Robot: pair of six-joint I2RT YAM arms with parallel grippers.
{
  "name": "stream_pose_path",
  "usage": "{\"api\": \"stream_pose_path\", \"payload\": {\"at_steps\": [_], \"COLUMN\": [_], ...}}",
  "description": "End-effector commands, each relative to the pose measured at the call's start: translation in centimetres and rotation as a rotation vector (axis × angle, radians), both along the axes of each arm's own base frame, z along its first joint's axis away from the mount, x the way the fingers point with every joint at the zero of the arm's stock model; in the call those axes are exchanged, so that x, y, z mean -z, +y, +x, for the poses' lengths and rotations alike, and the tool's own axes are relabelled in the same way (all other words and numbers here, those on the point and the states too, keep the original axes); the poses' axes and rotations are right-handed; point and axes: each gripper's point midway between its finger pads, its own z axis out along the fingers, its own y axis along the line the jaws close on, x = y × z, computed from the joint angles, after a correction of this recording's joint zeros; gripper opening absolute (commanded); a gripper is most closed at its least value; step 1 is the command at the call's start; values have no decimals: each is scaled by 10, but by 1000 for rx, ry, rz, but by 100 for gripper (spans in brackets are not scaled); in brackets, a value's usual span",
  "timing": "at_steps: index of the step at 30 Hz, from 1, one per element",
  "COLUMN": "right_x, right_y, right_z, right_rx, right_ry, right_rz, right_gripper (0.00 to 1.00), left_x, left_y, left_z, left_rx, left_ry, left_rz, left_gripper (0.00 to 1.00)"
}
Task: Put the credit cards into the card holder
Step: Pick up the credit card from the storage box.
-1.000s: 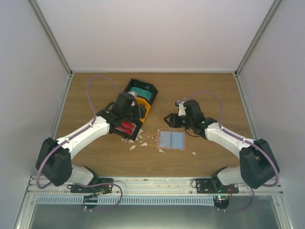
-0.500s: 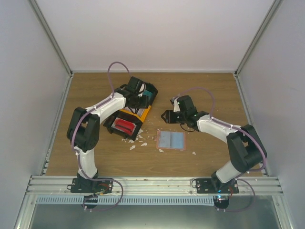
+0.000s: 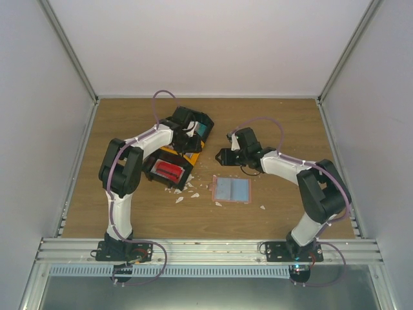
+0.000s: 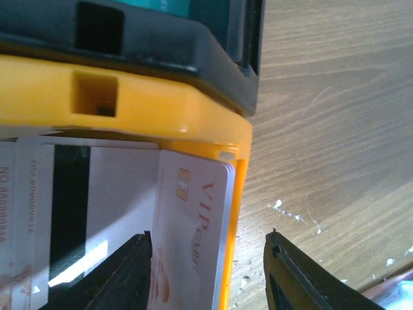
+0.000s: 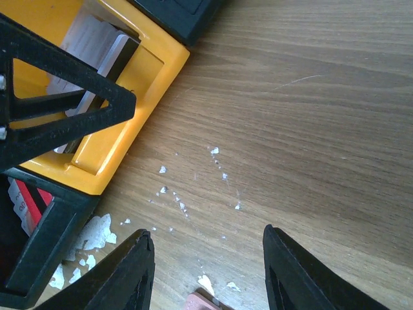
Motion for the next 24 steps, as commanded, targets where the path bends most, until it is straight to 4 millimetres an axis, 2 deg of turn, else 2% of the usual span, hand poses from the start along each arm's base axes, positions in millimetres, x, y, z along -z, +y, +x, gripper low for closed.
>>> {"api": "stream_pose_path", "payload": {"at_steps": [1, 6, 16, 24], "right_x": [-6, -6, -4, -3], "right_y": [6, 6, 6, 6], "right_z": [9, 10, 9, 8], "right_rx": [-12, -6, -4, -8], "right_ry": [-22, -19, -15, -13], "right_rz": [14, 15, 11, 7], "right_gripper": [48, 48, 48, 48], "left_x": [-6, -15, -23, -28], "left_y": [-10, -13, -10, -10], "left_z": [-1, -2, -3, -7], "left_rx": [64, 80, 74, 73], "left_ry": [20, 15, 8, 10], "left_rz": [-57, -78, -89, -111], "left_gripper": [48, 37, 25, 23]}}
